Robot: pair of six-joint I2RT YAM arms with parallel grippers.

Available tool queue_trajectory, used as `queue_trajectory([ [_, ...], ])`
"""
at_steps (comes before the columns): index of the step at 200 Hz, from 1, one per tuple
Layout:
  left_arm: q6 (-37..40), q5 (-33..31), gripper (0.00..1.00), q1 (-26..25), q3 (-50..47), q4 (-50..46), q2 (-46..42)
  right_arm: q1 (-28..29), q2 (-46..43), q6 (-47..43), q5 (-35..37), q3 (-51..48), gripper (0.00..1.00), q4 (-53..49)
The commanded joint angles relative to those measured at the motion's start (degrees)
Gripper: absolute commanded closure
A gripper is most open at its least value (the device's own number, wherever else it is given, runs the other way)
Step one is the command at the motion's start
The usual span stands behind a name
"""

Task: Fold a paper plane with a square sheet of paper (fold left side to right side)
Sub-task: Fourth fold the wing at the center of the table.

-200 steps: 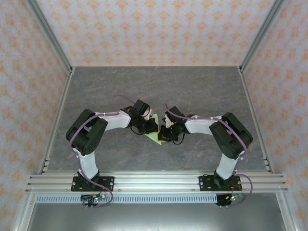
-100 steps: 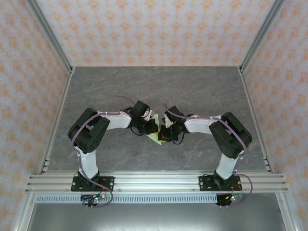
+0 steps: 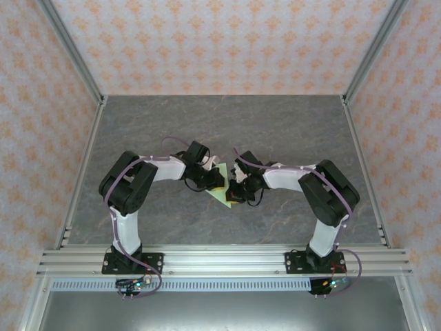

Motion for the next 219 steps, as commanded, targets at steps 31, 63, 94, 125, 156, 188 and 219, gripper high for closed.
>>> queue_trajectory([
  [31, 3.3, -5.2, 0.92, 4.9, 4.3, 2.1, 4.3, -0.1, 5.6, -1.1, 10.9, -4.3, 1.0, -12.2],
  [63, 5.1, -4.7, 0.92, 5.8, 7.0, 1.0, 5.9, -0.1, 5.3, -1.2, 11.0, -4.7, 1.0, -12.2],
  [94, 6.5, -4.2, 0.92, 7.0, 8.7, 0.4, 7.1, 0.0, 5.1, -1.3, 11.0, -5.1, 1.0, -12.2],
  [125, 7.3, -3.5, 0.91, 8.4, 9.4, 0.5, 7.8, 0.0, 5.1, -1.5, 11.0, -5.2, 1.0, -12.3],
  [156, 8.4, -3.0, 0.91, 9.7, 9.8, 0.7, 8.4, 0.0, 5.0, -1.5, 11.1, -5.2, 1.0, -12.3],
  [188, 9.3, -1.6, 0.91, 11.0, 11.2, 0.7, 9.7, -0.1, 4.9, -1.6, 11.0, -5.3, 1.0, -12.4],
  [219, 10.3, -0.1, 0.9, 12.1, 14.4, -0.5, 11.7, -0.1, 4.7, -1.7, 11.1, -5.3, 1.0, -12.7],
])
